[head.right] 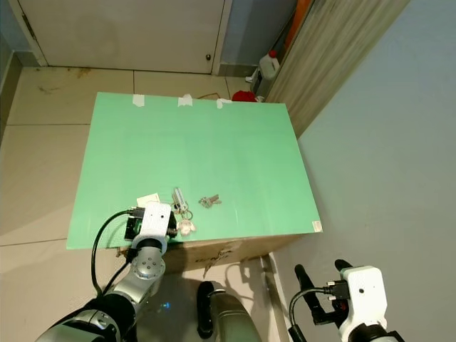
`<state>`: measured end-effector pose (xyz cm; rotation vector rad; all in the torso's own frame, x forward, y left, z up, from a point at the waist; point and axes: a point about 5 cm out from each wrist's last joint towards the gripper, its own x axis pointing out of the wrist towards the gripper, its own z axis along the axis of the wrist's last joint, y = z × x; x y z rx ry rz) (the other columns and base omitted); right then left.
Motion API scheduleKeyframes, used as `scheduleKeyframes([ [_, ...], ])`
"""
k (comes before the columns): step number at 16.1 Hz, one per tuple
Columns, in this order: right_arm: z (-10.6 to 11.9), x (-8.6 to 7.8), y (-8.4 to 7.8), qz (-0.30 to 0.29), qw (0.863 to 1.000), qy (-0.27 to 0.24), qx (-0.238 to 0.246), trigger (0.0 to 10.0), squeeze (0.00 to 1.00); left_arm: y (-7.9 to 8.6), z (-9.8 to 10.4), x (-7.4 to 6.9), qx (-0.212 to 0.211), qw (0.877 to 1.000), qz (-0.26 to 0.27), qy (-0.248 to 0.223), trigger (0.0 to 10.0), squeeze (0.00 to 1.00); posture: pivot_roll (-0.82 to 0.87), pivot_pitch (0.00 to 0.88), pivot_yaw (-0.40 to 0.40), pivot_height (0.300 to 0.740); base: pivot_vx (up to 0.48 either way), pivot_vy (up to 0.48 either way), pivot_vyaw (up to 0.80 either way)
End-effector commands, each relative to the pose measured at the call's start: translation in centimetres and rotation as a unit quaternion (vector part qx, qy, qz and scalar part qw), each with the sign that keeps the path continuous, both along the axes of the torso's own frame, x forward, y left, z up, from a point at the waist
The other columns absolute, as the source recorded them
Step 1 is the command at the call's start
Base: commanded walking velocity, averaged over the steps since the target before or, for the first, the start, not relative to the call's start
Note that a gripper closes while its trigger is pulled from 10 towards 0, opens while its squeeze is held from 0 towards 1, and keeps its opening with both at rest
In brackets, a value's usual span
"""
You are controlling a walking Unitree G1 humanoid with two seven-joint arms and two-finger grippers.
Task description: Hang keys on a hook
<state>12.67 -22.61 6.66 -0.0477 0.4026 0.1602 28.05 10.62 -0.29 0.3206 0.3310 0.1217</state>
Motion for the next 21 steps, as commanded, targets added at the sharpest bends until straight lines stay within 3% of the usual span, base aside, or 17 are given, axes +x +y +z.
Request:
scheduleKeyframes([
  [1,-0.3,-0.7,-0.7,-0.015,1.000,0.019,-0.007,10.0,0.00,-1.0,-0.9,-1.0,-0.017,1.000,0.000,0.022,10.0,0.00,-0.39,0.265,-0.192,0.740,0.000,0.000,0.00],
  [4,-0.4,-0.9,-0.8,-0.019,0.999,0.026,-0.007,10.0,0.00,-1.3,-1.1,-1.2,-0.036,0.999,0.010,0.032,10.0,0.00,-0.39,0.268,-0.191,0.740,0.000,0.000,0.00],
  [12,-3.5,-2.3,-2.2,-0.025,0.998,0.055,-0.007,10.0,0.00,-1.1,-1.8,-1.9,-0.061,0.995,0.044,0.060,10.0,0.00,-0.40,0.275,-0.190,0.740,0.000,0.000,0.00],
  [16,-8.2,-2.4,-4.2,-0.037,0.995,0.089,-0.005,10.0,0.00,-1.8,-1.8,-2.0,-0.075,0.995,0.042,0.059,10.0,0.00,-0.38,0.265,-0.184,0.740,0.000,0.000,0.00],
  [21,-10.0,-2.3,-4.9,-0.040,0.994,0.100,-0.006,10.0,0.00,-2.4,-1.7,-2.1,-0.083,0.994,0.038,0.059,10.0,0.00,-0.37,0.252,-0.181,0.740,0.000,0.000,0.00],
])
